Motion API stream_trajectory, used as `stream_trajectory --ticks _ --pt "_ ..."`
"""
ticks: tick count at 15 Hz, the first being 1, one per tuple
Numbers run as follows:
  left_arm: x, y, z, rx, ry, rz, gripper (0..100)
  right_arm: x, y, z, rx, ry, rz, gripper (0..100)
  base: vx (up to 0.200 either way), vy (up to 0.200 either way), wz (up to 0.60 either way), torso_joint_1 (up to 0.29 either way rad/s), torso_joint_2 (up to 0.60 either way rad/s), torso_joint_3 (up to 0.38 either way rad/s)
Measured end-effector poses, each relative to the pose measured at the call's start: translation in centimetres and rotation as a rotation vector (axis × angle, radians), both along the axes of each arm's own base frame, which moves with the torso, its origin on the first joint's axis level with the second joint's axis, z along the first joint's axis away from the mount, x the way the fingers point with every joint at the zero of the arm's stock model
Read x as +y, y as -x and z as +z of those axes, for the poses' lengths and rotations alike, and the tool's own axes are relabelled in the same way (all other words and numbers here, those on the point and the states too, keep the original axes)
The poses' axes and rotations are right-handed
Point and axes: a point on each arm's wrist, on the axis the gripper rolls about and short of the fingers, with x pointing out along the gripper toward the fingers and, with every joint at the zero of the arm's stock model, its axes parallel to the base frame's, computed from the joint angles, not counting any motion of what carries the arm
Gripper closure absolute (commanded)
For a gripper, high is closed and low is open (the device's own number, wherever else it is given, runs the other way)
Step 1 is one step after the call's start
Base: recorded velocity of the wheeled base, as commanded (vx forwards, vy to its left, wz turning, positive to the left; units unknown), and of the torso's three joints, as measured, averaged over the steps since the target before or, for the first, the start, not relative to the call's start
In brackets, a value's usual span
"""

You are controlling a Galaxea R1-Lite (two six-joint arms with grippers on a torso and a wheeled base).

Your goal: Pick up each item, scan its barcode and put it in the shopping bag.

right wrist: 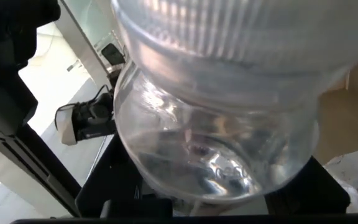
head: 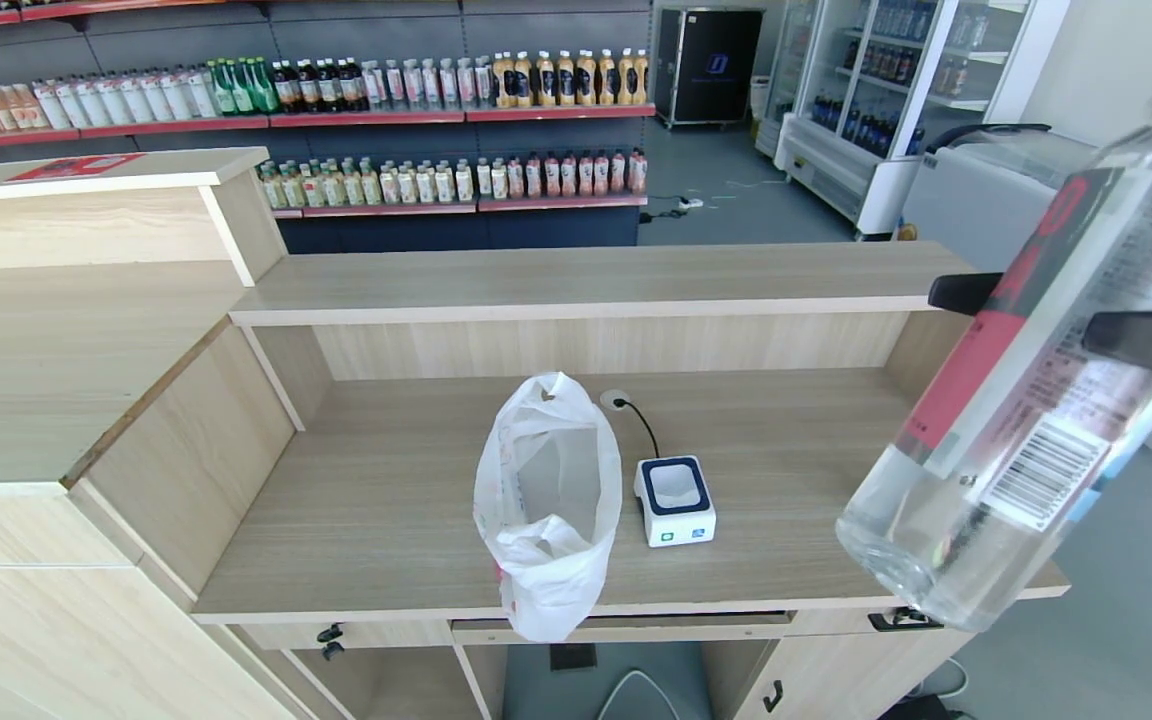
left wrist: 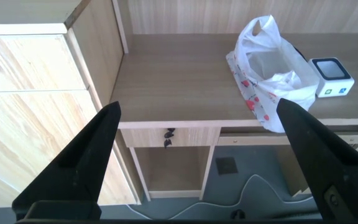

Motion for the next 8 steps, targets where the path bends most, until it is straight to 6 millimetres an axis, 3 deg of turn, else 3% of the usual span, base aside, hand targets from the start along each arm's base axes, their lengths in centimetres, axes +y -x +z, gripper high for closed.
stream_trajectory --ticks 8 --pt "0.0 0.0 0.0 0.0 0.0 0.0 0 0.27 -0.04 -0.68 -0.012 0.016 0.05 100 0.0 0.0 0.0 0.0 0.0 0.0"
